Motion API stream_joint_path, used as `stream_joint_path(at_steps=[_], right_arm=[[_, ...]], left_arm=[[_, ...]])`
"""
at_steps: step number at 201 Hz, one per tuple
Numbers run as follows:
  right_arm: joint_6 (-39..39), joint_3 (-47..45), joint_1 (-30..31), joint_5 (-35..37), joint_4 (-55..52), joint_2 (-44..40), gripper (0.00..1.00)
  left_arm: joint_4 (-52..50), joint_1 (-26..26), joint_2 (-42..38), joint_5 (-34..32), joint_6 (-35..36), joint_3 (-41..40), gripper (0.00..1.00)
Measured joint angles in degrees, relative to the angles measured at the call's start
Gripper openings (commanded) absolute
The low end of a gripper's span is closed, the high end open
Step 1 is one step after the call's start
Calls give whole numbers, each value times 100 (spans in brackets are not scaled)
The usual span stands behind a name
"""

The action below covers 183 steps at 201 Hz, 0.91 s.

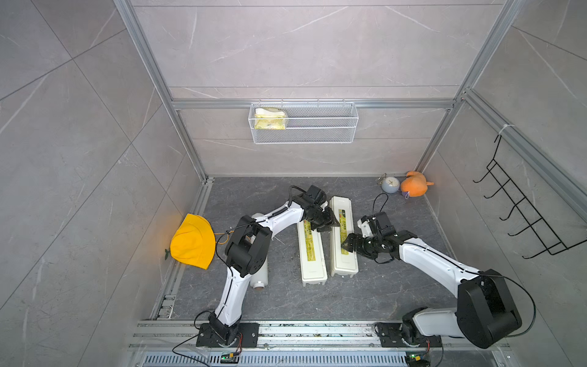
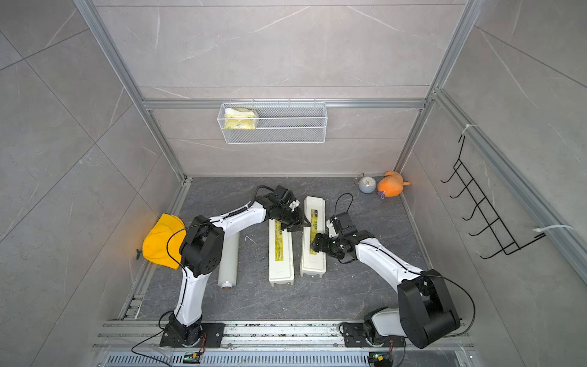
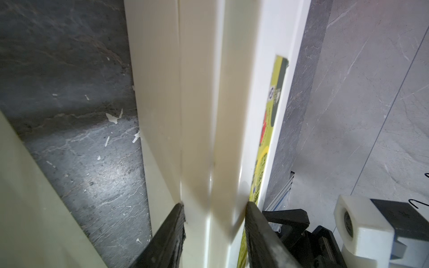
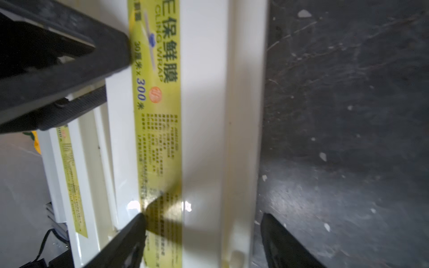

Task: Put plastic wrap rolls into dispensers
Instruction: Close the lid on the plastic wrap cutting box.

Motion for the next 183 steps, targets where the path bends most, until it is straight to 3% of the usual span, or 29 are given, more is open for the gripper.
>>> stream_joint_path(at_steps=[28,79,129,183], right_arm=[[42,-15,-24,-295,297,151,78],[39,-15,-72,-490,431,295,81],[35,-15,-177,-734,560,409,85],[15,-42,-181,-933,535,435,88]], left_arm=[[98,4,-96,-13,-166,-195,58],[833,-83,-372,260,-734,-1014,69],[1080,-131,-654,501,-1045,-1523,68],[743,-131,-750,848,-901,-1589,65]])
